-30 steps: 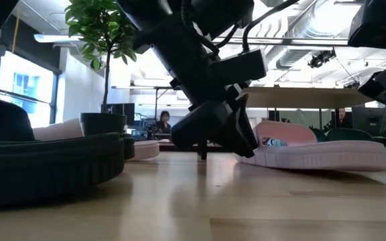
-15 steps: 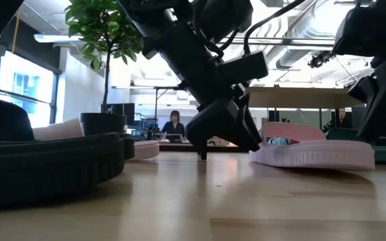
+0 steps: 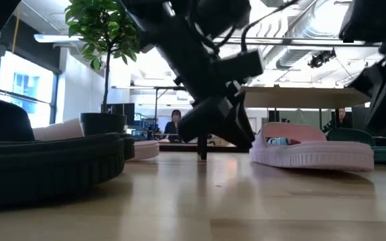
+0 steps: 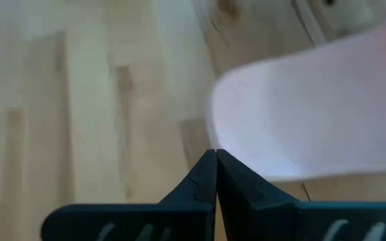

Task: Pick and place slides into the shelf
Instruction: Put the right pink slide under the shelf

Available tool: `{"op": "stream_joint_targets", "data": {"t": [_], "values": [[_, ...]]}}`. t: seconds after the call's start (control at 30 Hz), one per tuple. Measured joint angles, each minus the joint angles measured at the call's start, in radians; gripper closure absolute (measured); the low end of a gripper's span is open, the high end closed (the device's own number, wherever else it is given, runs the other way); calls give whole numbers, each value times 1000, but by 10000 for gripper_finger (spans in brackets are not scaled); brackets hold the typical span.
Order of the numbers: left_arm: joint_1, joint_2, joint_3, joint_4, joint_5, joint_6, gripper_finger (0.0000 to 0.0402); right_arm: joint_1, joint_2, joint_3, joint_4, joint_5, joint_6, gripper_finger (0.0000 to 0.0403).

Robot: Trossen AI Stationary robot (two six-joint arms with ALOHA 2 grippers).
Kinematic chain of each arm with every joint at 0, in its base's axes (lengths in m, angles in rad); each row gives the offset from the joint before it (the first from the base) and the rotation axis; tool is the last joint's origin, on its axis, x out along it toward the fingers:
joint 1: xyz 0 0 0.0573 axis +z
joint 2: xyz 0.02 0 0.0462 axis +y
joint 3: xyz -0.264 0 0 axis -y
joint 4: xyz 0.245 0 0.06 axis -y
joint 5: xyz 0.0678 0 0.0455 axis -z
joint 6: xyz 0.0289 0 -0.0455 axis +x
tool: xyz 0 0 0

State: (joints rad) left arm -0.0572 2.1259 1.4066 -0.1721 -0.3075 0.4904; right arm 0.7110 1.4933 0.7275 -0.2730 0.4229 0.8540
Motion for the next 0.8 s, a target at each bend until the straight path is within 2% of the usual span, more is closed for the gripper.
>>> {"op": "stream_joint_targets", "data": {"t": [0.13, 0.33, 0.53, 0.8], "values": [[-41, -38, 4, -54, -21, -1, 286, 9, 0, 41, 1, -13, -26, 403], [-123, -118, 7, -275, -13, -28, 286, 17, 10, 64, 11, -93, 24, 403], [-231, -168, 8, -488, -18, -58, 286, 22, 127, 68, 66, -101, 36, 403], [-285, -165, 6, -490, -34, -53, 286, -6, 294, 180, 44, -42, -2, 403]]}}
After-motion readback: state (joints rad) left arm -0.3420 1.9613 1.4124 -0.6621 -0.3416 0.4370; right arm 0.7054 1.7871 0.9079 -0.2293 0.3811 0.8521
